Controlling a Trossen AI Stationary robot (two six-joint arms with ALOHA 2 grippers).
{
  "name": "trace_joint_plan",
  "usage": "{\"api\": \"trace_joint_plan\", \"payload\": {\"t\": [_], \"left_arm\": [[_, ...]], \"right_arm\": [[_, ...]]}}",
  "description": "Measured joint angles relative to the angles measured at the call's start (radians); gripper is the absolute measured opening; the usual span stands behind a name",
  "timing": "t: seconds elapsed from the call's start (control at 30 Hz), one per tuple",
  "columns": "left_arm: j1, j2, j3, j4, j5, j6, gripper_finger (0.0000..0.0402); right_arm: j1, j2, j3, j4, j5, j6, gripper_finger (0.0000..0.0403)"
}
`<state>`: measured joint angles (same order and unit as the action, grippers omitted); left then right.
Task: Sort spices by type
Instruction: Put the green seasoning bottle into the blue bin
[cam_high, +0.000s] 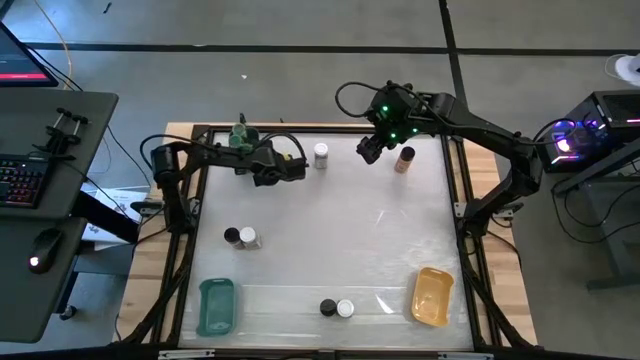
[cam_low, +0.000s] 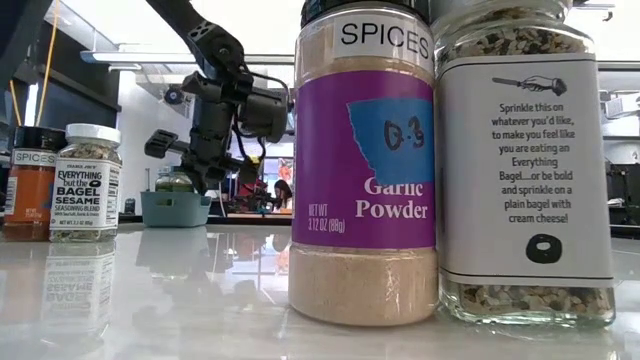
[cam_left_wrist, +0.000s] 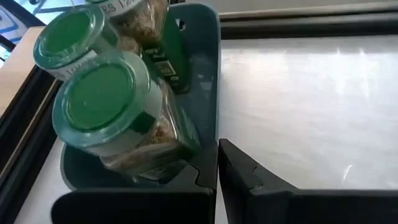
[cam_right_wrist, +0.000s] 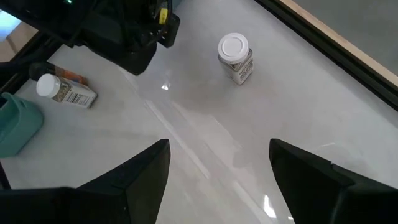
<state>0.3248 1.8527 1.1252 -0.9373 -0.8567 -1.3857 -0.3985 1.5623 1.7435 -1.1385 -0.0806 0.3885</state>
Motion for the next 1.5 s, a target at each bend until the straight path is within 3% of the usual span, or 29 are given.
{"api": "trace_joint_plan", "payload": {"t": [0.83,1.5], "left_arm": [[-0.073,-0.001,0.0,-0.186,-0.021,-0.011,0.0],[-0.063,-0.003,-0.017,-0.319,-0.059,-0.029,0.0]], "right_arm": [[0.0,0.0,0.0,0.039,-0.002,0.007,0.0271],[0.0,0.0,0.0,0.038,-0.002,0.005,0.0271]]}}
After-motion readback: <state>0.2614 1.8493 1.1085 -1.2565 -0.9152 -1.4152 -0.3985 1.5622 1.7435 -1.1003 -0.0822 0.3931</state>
